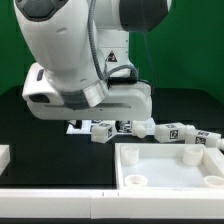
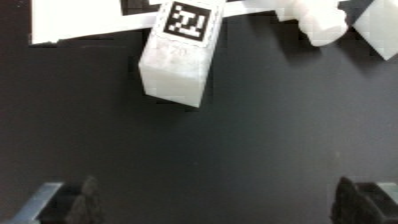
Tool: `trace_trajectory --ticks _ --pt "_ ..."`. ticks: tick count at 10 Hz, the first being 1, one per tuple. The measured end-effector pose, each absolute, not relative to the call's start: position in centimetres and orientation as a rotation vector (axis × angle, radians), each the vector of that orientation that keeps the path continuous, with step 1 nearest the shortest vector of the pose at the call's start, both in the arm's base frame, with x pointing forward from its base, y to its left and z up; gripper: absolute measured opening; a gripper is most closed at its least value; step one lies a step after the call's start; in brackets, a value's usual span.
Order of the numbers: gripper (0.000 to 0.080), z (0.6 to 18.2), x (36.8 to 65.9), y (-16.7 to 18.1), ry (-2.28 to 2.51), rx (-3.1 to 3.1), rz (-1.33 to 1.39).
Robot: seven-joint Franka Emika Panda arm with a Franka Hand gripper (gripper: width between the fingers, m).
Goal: Assemble square table
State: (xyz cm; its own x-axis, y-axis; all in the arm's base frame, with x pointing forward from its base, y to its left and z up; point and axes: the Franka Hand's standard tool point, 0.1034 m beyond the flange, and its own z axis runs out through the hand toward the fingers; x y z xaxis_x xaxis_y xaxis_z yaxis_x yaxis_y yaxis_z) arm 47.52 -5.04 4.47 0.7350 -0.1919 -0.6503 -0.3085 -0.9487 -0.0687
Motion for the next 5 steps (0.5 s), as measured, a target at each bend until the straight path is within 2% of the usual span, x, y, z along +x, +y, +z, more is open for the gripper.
trace_trajectory --ticks 3,5 --pt "0.0649 2.9 43.7 -3.9 0.590 -2.649 1.109" --pt "0.0649 2.8 43.5 -3.6 0.594 -2.654 1.120"
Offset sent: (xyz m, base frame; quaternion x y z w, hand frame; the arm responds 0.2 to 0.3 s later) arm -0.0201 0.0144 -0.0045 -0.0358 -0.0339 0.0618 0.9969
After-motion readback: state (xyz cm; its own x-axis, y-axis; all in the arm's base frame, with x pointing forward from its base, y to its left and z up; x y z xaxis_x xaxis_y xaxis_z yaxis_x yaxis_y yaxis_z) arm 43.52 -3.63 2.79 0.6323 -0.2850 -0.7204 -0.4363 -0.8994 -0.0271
